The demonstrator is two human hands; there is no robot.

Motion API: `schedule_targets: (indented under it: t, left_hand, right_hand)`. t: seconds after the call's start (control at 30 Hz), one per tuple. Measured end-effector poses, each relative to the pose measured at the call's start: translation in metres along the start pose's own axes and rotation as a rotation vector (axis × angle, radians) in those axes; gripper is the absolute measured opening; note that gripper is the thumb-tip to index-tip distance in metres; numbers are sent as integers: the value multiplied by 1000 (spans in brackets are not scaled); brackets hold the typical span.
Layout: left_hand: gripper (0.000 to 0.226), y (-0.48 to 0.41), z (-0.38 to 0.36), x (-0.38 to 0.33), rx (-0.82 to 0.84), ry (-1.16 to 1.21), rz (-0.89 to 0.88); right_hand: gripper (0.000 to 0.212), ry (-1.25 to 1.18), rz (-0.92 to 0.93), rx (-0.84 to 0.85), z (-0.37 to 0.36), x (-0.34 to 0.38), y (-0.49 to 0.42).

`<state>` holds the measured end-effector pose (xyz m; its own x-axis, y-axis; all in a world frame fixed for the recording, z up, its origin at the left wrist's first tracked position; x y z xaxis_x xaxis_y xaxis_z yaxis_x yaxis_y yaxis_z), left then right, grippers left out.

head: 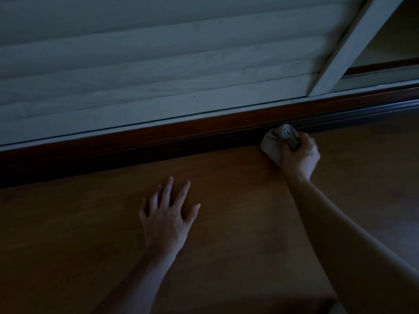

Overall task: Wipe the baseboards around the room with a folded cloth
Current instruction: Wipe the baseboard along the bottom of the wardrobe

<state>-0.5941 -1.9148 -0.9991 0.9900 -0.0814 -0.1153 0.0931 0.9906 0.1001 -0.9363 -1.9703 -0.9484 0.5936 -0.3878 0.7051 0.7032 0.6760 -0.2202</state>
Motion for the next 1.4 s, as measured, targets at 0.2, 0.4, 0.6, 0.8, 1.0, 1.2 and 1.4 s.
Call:
schedule_targets:
  t: [0.2,0.4,0.6,0.8,1.0,1.2,1.4]
  left_hand:
    - [67,0,2,0,23,2,3]
    - [67,1,7,-2,33,11,6]
    - [67,-1,9,-2,33,12,-13]
    - [55,8,13,4,-39,47,-99]
    - [47,14,14,17,-124,107,-167]
    - [54,11,10,21,-68,181,-164]
    - [54,10,11,22,-75,203,-161]
  right_hand:
    - [21,-17,56,52,-5,4,1]
    - [20,-29,44,29,-4,9,7]
    - [15,-91,212,160,-33,54,49]
    - [14,-150,319,243,-69,108,102]
    - [17,-161,326,262,-88,129,128]
    - [13,-117,246,128,-80,110,117]
    - [14,-121,299,197,-94,127,132]
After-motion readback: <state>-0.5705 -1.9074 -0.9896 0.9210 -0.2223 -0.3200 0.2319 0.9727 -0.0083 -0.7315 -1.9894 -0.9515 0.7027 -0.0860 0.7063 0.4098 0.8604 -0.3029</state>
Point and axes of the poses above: each hand's wrist, its own y-axis away from the middle knuckle, its own z-axis out of the back of the hand, x = y × z, the point moved 5 cm from there along -y, towards the middle knuckle, and after that the axes turned 3 degrees about -x, right-handed, at the moved point
